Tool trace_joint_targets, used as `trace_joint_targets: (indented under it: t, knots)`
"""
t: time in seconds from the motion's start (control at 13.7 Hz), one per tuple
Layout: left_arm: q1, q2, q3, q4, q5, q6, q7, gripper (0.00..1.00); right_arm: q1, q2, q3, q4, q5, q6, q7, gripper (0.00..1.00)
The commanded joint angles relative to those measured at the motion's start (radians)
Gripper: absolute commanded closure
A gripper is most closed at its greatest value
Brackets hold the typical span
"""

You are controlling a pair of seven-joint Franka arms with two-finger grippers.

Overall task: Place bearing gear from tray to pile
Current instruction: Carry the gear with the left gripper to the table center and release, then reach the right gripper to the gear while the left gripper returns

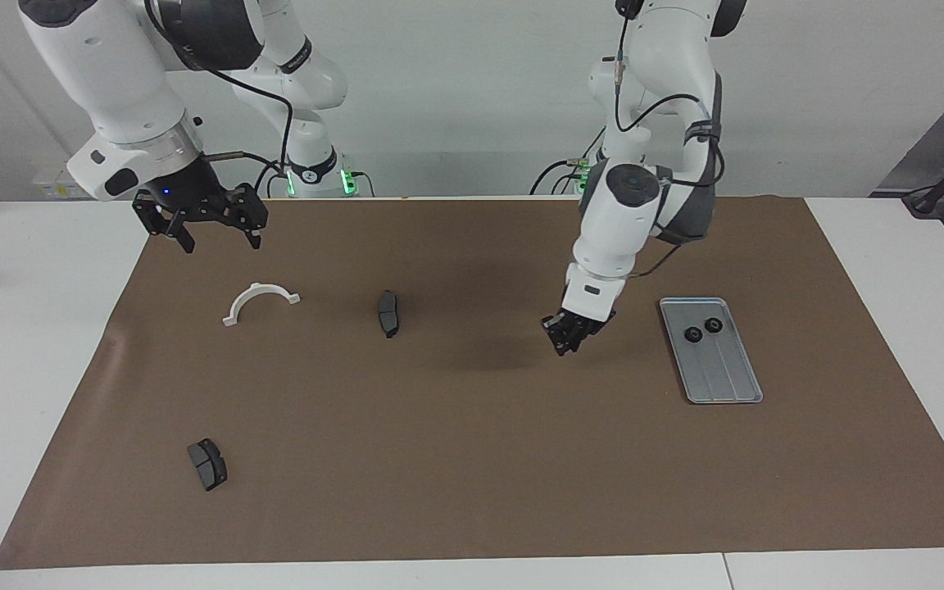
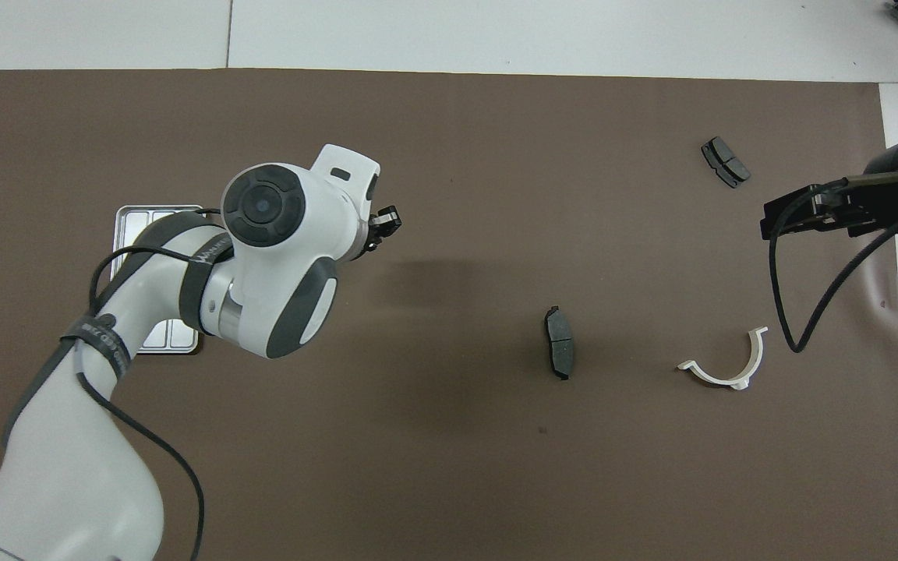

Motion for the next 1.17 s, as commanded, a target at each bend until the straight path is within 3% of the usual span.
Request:
trace_joint_targets:
  t: [0.0,0.07,0.15,0.29,0.44,0.66,0.88,1.1]
  knots:
    - [-0.047,0.073,0.018,0.014,0.033,0.093,-0.056,1.0,-0.014,-0.026,0.004,-0.035,0.01,-0.001,-0.025,0.0]
    - [-0.063,0.095,0.02,0.014,0.031,0.13,-0.07,1.0,-0.011,-0.029,0.005,-0.044,0.01,0.005,-0.024,0.0]
    - [-0.064,0.098,0.018,0.01,0.036,0.138,-0.081,0.89,-0.008,-0.028,0.005,-0.06,0.01,0.011,-0.022,0.0]
    - [-0.061,0.099,0.018,0.001,0.041,0.179,-0.081,0.03,0.016,-0.011,0.005,-0.084,0.008,0.06,-0.019,0.0]
    - [-0.061,0.098,0.021,0.007,0.041,0.15,-0.081,0.0,0.023,0.019,0.005,-0.104,0.007,0.1,-0.019,0.0]
    - [-0.043,0.063,0.043,0.051,0.044,0.003,-0.075,0.0,0.07,0.107,0.005,-0.097,0.007,0.166,-0.005,0.0]
    - [0.073,-0.052,0.052,0.037,0.047,-0.13,0.043,0.0,0.156,0.188,0.005,-0.094,0.005,0.288,0.161,0.0]
    - [0.204,-0.095,0.052,0.036,0.047,-0.236,0.194,0.0,0.263,0.283,0.004,-0.083,-0.025,0.397,0.217,0.0]
